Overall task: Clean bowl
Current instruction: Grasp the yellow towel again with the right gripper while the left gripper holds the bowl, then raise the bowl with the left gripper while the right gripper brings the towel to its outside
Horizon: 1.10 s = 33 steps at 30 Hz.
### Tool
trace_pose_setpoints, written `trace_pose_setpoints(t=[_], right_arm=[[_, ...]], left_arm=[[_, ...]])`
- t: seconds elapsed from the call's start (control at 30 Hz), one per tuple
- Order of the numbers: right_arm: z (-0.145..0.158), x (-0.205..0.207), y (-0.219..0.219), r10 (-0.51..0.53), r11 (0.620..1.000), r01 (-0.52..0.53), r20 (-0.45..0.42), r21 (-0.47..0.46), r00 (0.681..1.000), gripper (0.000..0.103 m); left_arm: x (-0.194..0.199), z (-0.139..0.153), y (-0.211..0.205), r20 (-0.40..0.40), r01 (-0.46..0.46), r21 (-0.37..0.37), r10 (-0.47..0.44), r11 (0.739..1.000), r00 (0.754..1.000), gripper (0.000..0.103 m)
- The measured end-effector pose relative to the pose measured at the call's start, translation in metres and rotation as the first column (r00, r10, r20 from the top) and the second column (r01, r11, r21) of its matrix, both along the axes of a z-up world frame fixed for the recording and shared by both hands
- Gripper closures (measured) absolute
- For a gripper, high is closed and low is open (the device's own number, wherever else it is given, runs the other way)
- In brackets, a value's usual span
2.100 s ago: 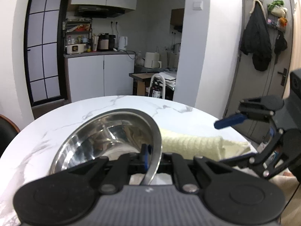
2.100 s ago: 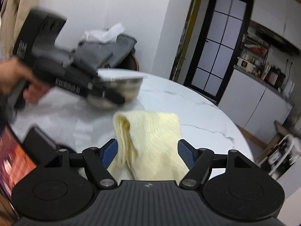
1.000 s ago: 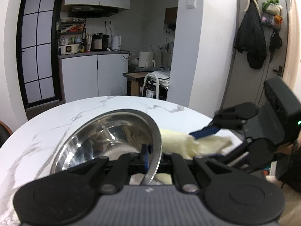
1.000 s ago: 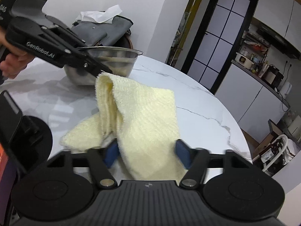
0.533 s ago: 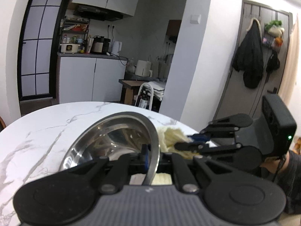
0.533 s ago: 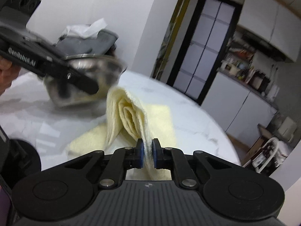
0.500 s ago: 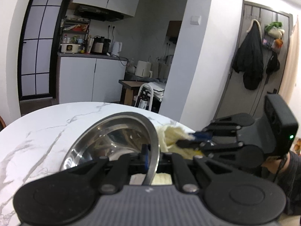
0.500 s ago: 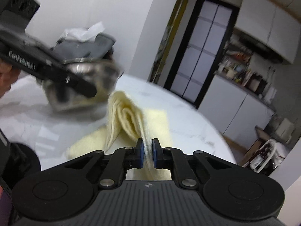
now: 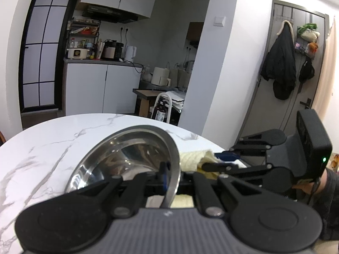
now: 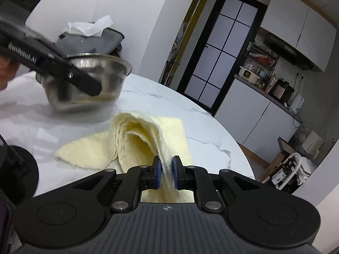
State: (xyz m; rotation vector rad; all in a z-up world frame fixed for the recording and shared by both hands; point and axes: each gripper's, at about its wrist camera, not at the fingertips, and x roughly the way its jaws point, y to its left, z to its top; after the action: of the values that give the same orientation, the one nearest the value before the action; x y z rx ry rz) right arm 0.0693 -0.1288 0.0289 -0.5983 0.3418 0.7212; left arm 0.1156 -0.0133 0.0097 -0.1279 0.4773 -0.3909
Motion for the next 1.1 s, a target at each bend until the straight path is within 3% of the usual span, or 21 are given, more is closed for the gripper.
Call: trace_pose_setpoints(t=[0.07, 0.1, 0.27, 0.57, 0.6, 0.63, 0.7, 0.73, 0.9, 1.1], right_arm=[[-0.003, -0.003, 0.005, 0.013, 1.000, -0.013, 0.009, -0.006, 1.000, 0.049], [-0.004, -0.004, 0.007, 0.019, 1.000, -0.019, 0.015, -0.007, 1.000, 0.048], [-0.012, -0.004, 0.023, 0.037, 0.998, -0.035, 0.046, -0.045, 0.998, 0.047], [-0.010, 0.010, 0.025, -0.019, 1.000, 0.020, 0.047, -0.013, 0.999, 0.048], [-0.011, 0.012, 0.026, -0.024, 1.000, 0.024, 0.046, -0.018, 0.999, 0.049], [-0.012, 0.014, 0.027, -0.026, 0.999, 0.027, 0.040, -0.024, 0.999, 0.056], [-0.016, 0.021, 0.033, -0.019, 0.999, 0.020, 0.007, -0.037, 1.000, 0.075], [-0.016, 0.022, 0.034, -0.016, 0.999, 0.016, 0.000, -0.033, 1.000, 0.090], [-0.003, 0.018, 0.030, 0.000, 0.998, 0.001, -0.015, 0.060, 1.000, 0.093], [0.015, 0.004, 0.013, 0.069, 0.972, -0.059, -0.036, 0.229, 0.997, 0.093]], left_arm=[[0.000, 0.000, -0.001, -0.001, 0.001, 0.002, -0.001, 1.000, 1.000, 0.098], [0.001, 0.000, -0.002, -0.001, 0.001, 0.003, -0.001, 1.000, 1.000, 0.098], [0.000, 0.001, -0.004, -0.001, 0.006, 0.007, -0.006, 1.000, 1.000, 0.098], [0.004, 0.003, -0.004, -0.001, 0.010, -0.024, -0.010, 1.000, 1.000, 0.098], [0.004, 0.004, -0.004, 0.002, 0.010, -0.032, -0.010, 0.999, 1.000, 0.098], [0.003, 0.004, -0.005, 0.006, 0.011, -0.036, -0.010, 0.999, 1.000, 0.097], [0.002, 0.008, -0.007, 0.010, 0.020, -0.052, -0.019, 0.998, 1.000, 0.097], [0.003, 0.009, -0.008, 0.012, 0.022, -0.056, -0.021, 0.998, 1.000, 0.096], [0.003, 0.012, -0.015, 0.016, 0.043, -0.074, -0.042, 0.996, 0.999, 0.096], [0.006, 0.010, -0.018, 0.007, 0.048, -0.071, -0.047, 0.996, 0.999, 0.096]])
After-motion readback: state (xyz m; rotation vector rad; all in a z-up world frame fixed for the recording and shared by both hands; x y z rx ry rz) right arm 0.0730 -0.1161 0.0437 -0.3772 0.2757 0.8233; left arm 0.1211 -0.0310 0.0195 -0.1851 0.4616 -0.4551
